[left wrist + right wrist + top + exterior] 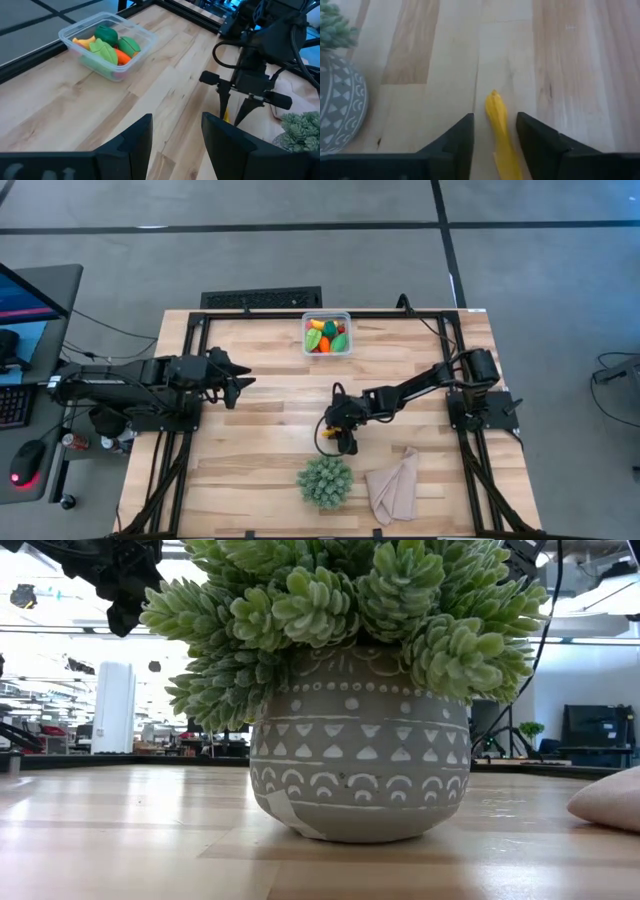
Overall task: Pick and placing Produce into tupperware
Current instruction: Put the corn into the transparent bin
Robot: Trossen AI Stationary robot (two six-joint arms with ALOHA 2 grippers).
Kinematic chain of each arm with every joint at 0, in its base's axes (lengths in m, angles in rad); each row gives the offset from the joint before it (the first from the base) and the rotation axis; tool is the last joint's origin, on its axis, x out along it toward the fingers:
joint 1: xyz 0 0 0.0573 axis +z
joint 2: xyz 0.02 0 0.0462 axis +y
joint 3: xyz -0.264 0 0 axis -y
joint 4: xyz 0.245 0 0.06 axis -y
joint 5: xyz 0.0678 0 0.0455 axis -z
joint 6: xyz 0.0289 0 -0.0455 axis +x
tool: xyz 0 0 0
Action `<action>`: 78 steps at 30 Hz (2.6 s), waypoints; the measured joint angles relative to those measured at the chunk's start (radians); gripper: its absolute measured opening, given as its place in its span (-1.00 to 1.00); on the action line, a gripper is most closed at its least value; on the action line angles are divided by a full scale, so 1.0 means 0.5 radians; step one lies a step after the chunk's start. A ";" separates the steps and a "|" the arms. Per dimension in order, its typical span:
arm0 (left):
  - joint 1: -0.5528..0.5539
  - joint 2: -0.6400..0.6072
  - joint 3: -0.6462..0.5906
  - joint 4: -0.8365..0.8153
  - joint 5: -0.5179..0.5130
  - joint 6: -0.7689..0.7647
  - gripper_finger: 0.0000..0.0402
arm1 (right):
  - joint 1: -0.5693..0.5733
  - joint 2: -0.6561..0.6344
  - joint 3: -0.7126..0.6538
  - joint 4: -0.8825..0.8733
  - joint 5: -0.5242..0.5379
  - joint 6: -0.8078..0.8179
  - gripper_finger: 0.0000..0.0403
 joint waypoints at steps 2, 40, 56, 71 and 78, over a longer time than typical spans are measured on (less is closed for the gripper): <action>0.000 0.000 0.000 0.000 0.001 0.002 -0.20 | -0.007 0.001 -0.001 -0.001 0.004 0.037 -0.38; 0.000 0.000 0.002 -0.008 -0.110 0.131 -0.20 | -0.500 -0.750 -0.008 -0.300 0.053 0.119 -0.93; 0.000 0.000 0.002 -0.007 -0.227 0.129 -0.20 | -1.136 -0.990 -0.005 -0.365 0.193 -0.018 -0.92; 0.000 0.000 0.002 0.000 -0.311 0.022 -0.20 | -1.215 -0.582 0.015 -0.054 0.027 -0.004 -0.90; 0.000 0.000 0.002 0.000 -0.318 -0.012 -0.20 | -1.265 -0.384 0.197 -0.109 -0.038 0.048 -0.91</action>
